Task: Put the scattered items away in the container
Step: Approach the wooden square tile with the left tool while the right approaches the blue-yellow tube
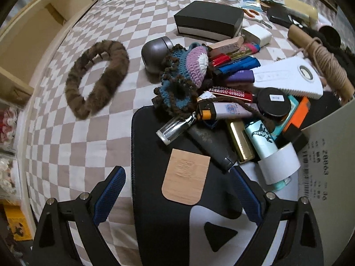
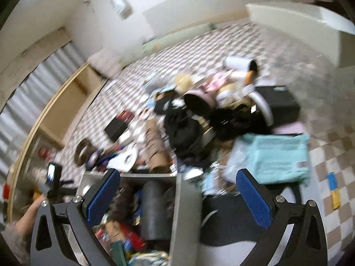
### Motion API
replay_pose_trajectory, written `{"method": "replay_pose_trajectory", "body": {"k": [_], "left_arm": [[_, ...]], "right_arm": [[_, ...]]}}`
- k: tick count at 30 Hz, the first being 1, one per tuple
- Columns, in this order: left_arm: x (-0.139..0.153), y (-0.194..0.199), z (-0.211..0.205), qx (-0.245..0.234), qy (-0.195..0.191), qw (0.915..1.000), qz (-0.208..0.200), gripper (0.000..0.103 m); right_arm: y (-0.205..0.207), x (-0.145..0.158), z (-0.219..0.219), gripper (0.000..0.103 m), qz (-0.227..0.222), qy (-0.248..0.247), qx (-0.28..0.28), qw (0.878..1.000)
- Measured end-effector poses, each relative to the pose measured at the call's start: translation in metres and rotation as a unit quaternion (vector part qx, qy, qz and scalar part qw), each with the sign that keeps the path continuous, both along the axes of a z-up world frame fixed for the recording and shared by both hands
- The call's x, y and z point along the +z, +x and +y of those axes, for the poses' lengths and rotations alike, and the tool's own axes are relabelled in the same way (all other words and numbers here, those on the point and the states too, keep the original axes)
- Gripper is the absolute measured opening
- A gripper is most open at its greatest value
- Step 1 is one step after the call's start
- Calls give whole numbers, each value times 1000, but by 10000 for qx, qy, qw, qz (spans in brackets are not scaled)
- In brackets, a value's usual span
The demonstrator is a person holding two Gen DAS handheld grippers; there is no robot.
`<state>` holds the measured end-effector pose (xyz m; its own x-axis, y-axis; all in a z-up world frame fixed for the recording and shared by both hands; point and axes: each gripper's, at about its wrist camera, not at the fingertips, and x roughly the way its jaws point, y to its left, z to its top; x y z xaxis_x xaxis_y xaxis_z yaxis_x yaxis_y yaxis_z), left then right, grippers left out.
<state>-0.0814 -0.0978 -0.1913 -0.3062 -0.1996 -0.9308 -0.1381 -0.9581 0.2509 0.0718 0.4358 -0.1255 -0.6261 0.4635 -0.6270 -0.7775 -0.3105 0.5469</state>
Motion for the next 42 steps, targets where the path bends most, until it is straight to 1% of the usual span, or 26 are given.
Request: {"method": "replay_pose_trajectory", "body": {"k": [4,9,12,15,18,23,28,31,34,39,40,42], "left_arm": [[-4,2,3,-124,-127,9998,-30,95],[-10,3,3,-182,-152,9996,-157,95],[-14,3,3,-211,-165,9994,-227,95],[-17,4,4,-259,-171,9991,-302,95],[-20,5,5,-314,-169,9987,-351,95],[-21,5,5,-335,-136,9987,-358,95],[-23,4,1,-246,-12,9991,-357,96],[-25,2,-2,-197,-8,9992,-344,103],[-29,1,-3,-140,98,9991,-377,103],[-35,2,-9,-1,349,9983,-466,103],[-35,2,-9,15,383,9981,-475,103],[-36,2,-9,17,386,9981,-473,103]], "right_arm": [[14,-4,8,103,-124,27,-364,9993],[25,-15,17,103,-522,15,-578,9970],[37,-24,22,103,-535,-87,-773,9955],[48,-34,29,103,-617,-257,-835,9943],[57,-46,35,103,-965,-470,-978,9894],[76,-65,43,103,-1215,-840,-1124,9826],[91,-79,45,103,-1655,-1037,-1392,9708],[101,-90,45,103,-1781,-1294,-1540,9632],[108,-98,44,103,-1872,-1419,-1571,9592],[124,-109,41,103,-2217,-1516,-1635,9493],[128,-112,41,103,-2245,-1570,-1678,9470],[139,-121,39,103,-2150,-1799,-1796,9430]]}}
